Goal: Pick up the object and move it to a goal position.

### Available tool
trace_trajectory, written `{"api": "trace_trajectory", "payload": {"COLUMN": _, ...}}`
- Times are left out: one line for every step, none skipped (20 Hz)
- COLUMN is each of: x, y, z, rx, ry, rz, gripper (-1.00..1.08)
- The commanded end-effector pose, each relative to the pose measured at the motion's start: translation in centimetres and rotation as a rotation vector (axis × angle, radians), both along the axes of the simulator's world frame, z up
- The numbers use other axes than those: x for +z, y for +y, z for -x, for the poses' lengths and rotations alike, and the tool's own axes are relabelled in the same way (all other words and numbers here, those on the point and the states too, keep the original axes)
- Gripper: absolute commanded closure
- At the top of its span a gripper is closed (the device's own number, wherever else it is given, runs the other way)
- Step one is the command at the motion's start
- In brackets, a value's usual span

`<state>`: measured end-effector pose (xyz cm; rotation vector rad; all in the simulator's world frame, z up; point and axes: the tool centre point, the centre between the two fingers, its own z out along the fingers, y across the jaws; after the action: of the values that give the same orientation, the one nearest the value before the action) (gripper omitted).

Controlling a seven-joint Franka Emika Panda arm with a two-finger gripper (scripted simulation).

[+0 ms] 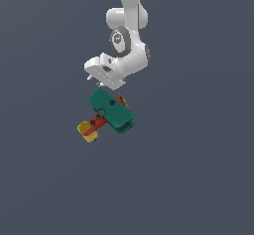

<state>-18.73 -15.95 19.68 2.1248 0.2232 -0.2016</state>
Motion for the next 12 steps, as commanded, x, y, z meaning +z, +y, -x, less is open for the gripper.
{"api": "trace_trajectory", "payload": {"x": -0.08, "y": -0.23, "z": 0.06, "rx": 0.021, "ry": -0.004, "rz": 0.023, "gripper": -0.2}}
{"api": "trace_trajectory", "payload": {"x": -0.12, "y": -0.31, "z": 0.09, "rx": 0.029, "ry": -0.006, "rz": 0.031, "gripper": -0.2}}
{"api": "trace_trajectory", "payload": {"x": -0.15, "y": -0.39, "z": 0.11, "rx": 0.037, "ry": -0.008, "rz": 0.04, "gripper": -0.2}}
{"api": "trace_trajectory", "payload": {"x": -0.19, "y": -0.47, "z": 0.13, "rx": 0.046, "ry": -0.01, "rz": 0.048, "gripper": -0.2}}
{"api": "trace_trajectory", "payload": {"x": -0.22, "y": -0.54, "z": 0.15, "rx": 0.054, "ry": -0.011, "rz": 0.056, "gripper": -0.2}}
{"api": "trace_trajectory", "payload": {"x": -0.25, "y": -0.61, "z": 0.16, "rx": 0.063, "ry": -0.013, "rz": 0.064, "gripper": -0.2}}
{"api": "trace_trajectory", "payload": {"x": -0.29, "y": -0.68, "z": 0.18, "rx": 0.071, "ry": -0.015, "rz": 0.072, "gripper": -0.2}}
{"api": "trace_trajectory", "payload": {"x": -0.32, "y": -0.75, "z": 0.19, "rx": 0.08, "ry": -0.017, "rz": 0.08, "gripper": -0.2}}
{"api": "trace_trajectory", "payload": {"x": -0.36, "y": -0.81, "z": 0.21, "rx": 0.089, "ry": -0.019, "rz": 0.088, "gripper": -0.2}}
{"api": "trace_trajectory", "payload": {"x": -0.39, "y": -0.86, "z": 0.22, "rx": 0.098, "ry": -0.021, "rz": 0.096, "gripper": -0.2}}
{"api": "trace_trajectory", "payload": {"x": -0.43, "y": -0.92, "z": 0.23, "rx": 0.107, "ry": -0.024, "rz": 0.103, "gripper": -0.2}}
{"api": "trace_trajectory", "payload": {"x": -0.47, "y": -0.97, "z": 0.24, "rx": 0.116, "ry": -0.026, "rz": 0.111, "gripper": -0.2}}
